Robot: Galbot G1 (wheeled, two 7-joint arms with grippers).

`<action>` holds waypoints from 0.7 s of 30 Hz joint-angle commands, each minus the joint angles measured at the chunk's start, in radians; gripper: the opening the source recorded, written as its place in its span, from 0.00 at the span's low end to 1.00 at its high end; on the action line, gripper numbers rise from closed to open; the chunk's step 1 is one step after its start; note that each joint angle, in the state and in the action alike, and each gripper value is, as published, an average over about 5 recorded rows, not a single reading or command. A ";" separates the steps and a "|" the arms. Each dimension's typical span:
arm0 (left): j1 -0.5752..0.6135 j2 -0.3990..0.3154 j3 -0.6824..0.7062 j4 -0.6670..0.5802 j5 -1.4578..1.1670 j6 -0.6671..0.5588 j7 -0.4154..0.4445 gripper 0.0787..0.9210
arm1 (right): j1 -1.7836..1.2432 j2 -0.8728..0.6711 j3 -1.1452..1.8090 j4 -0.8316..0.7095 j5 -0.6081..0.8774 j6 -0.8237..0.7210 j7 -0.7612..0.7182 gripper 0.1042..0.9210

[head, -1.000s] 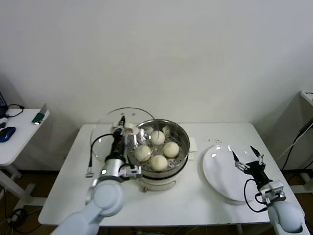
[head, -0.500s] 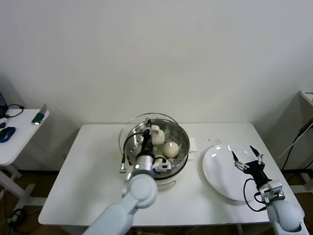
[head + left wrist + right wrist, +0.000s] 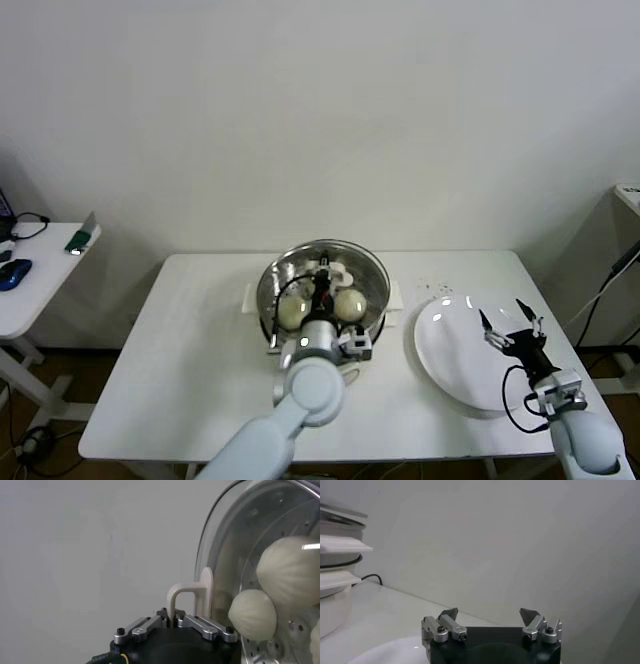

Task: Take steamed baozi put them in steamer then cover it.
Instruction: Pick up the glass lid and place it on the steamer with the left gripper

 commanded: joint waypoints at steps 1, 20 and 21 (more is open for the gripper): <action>-0.004 -0.025 0.010 0.015 0.050 0.049 0.050 0.09 | 0.003 0.000 0.005 -0.003 -0.001 0.002 -0.002 0.88; 0.004 -0.026 -0.003 0.035 0.052 0.049 0.037 0.09 | 0.001 0.003 0.014 -0.006 -0.004 0.006 -0.010 0.88; 0.003 -0.028 -0.003 0.036 0.052 0.049 0.034 0.09 | 0.001 0.003 0.014 -0.006 -0.005 0.006 -0.011 0.88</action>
